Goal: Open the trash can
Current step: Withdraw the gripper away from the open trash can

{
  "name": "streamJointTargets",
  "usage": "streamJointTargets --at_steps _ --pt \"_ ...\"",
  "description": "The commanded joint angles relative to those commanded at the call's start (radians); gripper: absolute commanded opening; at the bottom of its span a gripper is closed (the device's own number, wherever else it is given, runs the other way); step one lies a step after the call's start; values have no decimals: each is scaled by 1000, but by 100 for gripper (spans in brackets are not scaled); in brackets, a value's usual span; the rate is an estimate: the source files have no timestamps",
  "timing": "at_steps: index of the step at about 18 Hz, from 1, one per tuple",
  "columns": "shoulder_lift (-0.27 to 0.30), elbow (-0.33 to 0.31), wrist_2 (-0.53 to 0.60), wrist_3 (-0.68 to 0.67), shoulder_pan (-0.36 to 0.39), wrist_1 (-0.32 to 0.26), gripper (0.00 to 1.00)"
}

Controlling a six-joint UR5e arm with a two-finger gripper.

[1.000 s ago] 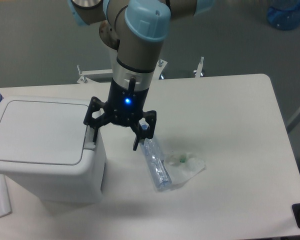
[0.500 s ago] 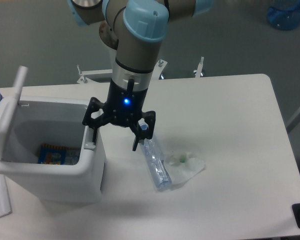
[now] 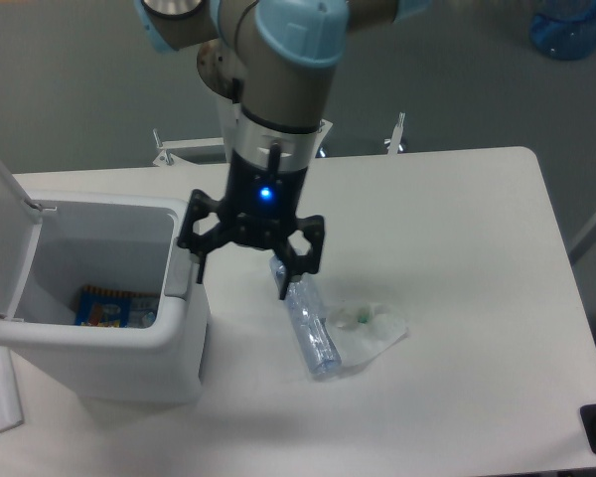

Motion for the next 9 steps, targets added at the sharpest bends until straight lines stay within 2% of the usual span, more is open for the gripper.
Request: streamJointTargets --at_steps 5,9 --pt "-103 11 60 149 121 29 100" --pt "-199 52 254 305 129 25 100"
